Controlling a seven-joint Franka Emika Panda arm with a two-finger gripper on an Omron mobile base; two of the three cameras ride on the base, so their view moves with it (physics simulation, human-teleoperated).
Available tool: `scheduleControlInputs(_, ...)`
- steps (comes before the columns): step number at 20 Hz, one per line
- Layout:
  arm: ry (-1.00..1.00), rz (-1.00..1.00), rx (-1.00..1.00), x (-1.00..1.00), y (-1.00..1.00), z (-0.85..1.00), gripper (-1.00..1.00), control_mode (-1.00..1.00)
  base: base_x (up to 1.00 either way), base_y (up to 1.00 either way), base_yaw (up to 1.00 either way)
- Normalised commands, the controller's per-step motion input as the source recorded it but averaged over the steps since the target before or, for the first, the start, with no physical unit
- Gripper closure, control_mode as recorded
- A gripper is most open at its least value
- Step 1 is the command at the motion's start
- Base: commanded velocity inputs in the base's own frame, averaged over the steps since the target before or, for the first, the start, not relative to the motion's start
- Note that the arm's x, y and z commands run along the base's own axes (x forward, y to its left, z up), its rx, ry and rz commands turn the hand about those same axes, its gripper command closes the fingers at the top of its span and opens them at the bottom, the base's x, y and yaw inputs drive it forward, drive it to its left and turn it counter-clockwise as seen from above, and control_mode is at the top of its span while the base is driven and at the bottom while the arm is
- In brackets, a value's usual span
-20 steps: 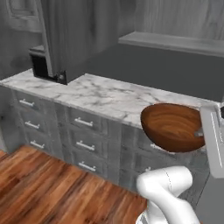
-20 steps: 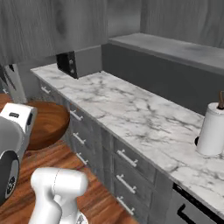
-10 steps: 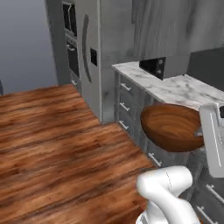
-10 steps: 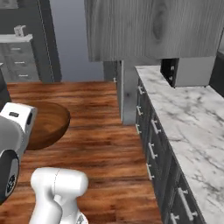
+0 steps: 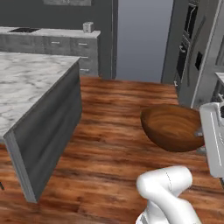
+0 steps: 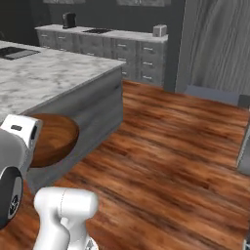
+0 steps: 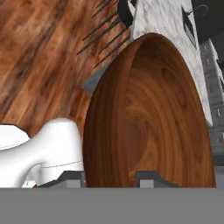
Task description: Pick up the bowls from the cabinet and place each bowl in front of a stool on the dining counter.
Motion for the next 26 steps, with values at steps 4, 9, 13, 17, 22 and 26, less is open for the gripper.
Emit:
scheduleControlInputs(4, 0.00, 0.00, 0.00, 0.00, 0.00, 0.00, 1.00, 1.00, 0.00, 0.63, 0.53)
scheduleControlInputs(9, 0.00, 0.00, 0.00, 0.00, 0.00, 0.00, 1.00, 1.00, 0.00, 1.00, 0.06)
scheduleControlInputs(13, 0.00, 0.00, 0.00, 0.00, 0.00, 0.00, 1.00, 1.00, 0.02, 1.00, 0.00)
scheduleControlInputs(17, 0.00, 0.00, 0.00, 0.00, 0.00, 0.00, 1.00, 1.00, 0.17, 0.71, 0.50)
scheduleControlInputs(22, 0.00, 0.00, 0.00, 0.00, 0.00, 0.00, 1.00, 1.00, 0.25, 0.06, 0.69)
scheduleControlInputs(26, 0.00, 0.00, 0.00, 0.00, 0.00, 0.00, 1.00, 1.00, 0.37, 0.54, 0.04)
